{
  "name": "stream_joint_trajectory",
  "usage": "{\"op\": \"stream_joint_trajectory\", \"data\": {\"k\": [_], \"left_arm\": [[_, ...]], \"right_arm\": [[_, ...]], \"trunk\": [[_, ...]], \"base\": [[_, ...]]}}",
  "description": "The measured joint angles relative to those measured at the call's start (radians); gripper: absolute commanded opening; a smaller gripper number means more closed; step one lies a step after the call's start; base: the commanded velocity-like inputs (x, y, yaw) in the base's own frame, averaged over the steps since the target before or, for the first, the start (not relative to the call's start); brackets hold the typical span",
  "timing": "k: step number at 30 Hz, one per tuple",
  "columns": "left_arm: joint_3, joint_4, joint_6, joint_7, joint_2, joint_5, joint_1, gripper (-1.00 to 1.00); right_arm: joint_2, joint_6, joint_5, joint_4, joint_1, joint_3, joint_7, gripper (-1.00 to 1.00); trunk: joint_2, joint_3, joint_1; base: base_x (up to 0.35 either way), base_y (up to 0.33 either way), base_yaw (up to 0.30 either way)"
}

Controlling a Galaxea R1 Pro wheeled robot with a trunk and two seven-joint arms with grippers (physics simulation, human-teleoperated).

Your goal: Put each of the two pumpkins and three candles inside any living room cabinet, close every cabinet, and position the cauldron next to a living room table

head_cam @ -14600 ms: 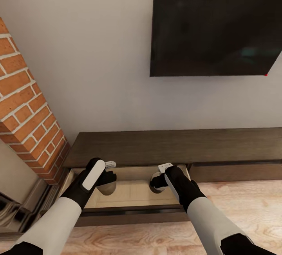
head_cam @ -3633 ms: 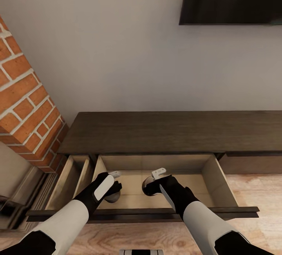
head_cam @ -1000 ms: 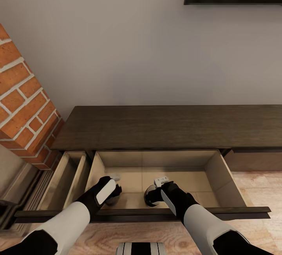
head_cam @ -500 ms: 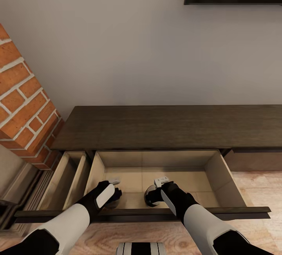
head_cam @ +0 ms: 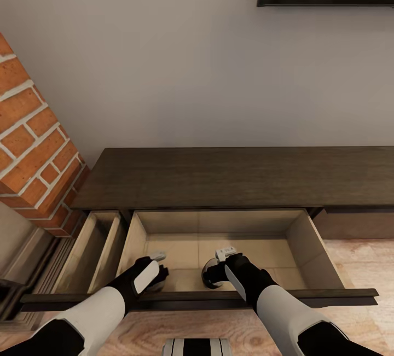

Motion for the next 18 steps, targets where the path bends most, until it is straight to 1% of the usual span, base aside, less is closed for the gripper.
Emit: {"op": "stream_joint_trajectory", "data": {"k": [11,18], "left_arm": [[0.000,0.030,-0.012,-0.091,-0.001,0.001,0.000,-1.00],[0.000,0.032,-0.013,-0.100,-0.002,-0.001,0.000,-1.00]], "right_arm": [[0.000,0.000,0.000,0.000,0.000,0.000,0.000,-1.00],[0.000,0.000,0.000,0.000,0.000,0.000,0.000,-1.00]], "trunk": [[0.000,0.000,0.000],[0.000,0.000,0.000]], "base": [[0.000,0.000,0.000],[0.000,0.000,0.000]]}}
